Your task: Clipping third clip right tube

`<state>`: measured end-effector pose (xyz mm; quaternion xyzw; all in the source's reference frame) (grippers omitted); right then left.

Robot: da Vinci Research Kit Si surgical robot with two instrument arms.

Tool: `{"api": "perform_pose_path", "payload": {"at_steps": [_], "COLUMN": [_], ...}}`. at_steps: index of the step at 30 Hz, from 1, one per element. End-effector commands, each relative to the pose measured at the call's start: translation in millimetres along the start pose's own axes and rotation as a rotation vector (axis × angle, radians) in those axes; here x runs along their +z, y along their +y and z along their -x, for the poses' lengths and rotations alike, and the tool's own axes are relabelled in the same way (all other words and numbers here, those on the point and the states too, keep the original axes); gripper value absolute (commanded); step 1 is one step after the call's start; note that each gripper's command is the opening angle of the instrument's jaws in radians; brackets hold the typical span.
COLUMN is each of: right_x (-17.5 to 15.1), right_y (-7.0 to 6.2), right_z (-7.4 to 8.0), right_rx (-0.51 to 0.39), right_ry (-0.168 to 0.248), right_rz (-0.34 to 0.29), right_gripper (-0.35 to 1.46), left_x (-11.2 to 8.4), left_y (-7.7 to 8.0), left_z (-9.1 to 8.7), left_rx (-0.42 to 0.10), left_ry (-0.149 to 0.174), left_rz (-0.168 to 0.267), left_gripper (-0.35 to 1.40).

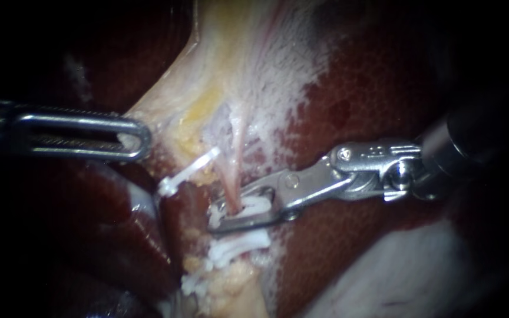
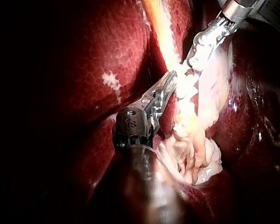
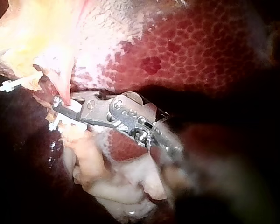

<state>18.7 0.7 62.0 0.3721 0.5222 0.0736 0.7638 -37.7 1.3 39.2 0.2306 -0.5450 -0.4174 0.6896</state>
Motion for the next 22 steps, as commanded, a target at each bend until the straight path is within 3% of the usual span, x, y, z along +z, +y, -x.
{"api": "perform_pose_path", "payload": {"at_steps": [1, 22], "right_x": [0.0, -0.1], "right_y": [0.0, 0.0], "right_z": [0.0, 0.2], "right_rx": [0.002, 0.007], "right_ry": [0.0, -0.001], "right_rz": [0.0, -0.001], "right_gripper": [-0.31, -0.35], "left_x": [0.0, 0.0], "left_y": [0.0, 0.1], "left_z": [0.0, 0.0], "left_rx": [0.0, 0.0], "left_ry": [0.0, 0.0], "left_rz": [0.0, 0.0], "left_gripper": [-0.35, -0.35]}}
